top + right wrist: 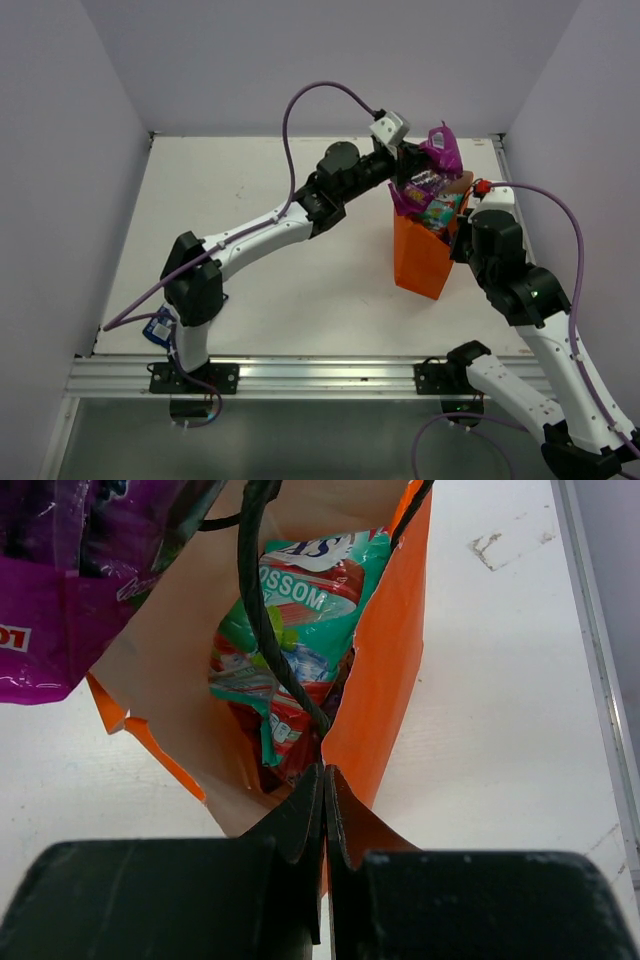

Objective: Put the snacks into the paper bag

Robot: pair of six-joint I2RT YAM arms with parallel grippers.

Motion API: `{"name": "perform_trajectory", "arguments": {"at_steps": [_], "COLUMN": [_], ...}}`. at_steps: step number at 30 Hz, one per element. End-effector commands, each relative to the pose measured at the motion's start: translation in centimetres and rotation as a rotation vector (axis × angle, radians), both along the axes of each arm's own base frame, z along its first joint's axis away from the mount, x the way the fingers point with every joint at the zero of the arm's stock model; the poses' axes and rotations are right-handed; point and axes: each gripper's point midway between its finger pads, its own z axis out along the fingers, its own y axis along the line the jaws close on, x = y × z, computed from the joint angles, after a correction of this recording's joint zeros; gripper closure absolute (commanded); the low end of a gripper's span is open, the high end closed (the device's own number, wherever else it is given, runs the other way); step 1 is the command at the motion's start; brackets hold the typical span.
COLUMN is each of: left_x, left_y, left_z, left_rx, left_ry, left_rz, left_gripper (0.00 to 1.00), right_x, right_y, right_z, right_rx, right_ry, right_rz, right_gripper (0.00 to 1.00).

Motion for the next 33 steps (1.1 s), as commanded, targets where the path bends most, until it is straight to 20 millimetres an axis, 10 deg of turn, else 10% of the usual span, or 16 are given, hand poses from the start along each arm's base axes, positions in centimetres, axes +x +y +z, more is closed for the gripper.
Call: {"name": "perform_trajectory", "arguments": {"at_steps": [1, 11, 23, 33], "left_x": [-4.3, -8.0, -5.4, -1.9], "left_y": [1.8, 0.4, -4.7, -5.7], "left_z": [12.3, 16.1, 5.3, 0.1], "left_rx": [-0.281, -0.324, -0.169, -0.062], "left_ry": [-0.216, -0.276, -0.104, -0.057], "left_rz": [-0.147, -0.263, -0.345, -0.273], "left_gripper": [1.00, 1.00, 1.00, 1.00], "right_x": [0.6, 0.8, 0.6, 0.6], "right_y": [0.7, 0.9, 0.9, 1.0], "right_z": [0.3, 0.0, 0.0, 0.1], "right_rx": [0.004, 0.002, 0.004, 0.005], "right_ry": [-0.021, -0.008, -0.012, -0.014], "right_rz": [0.030, 0.037, 0.040, 0.044], "right_gripper": [1.00, 1.00, 1.00, 1.00]}}
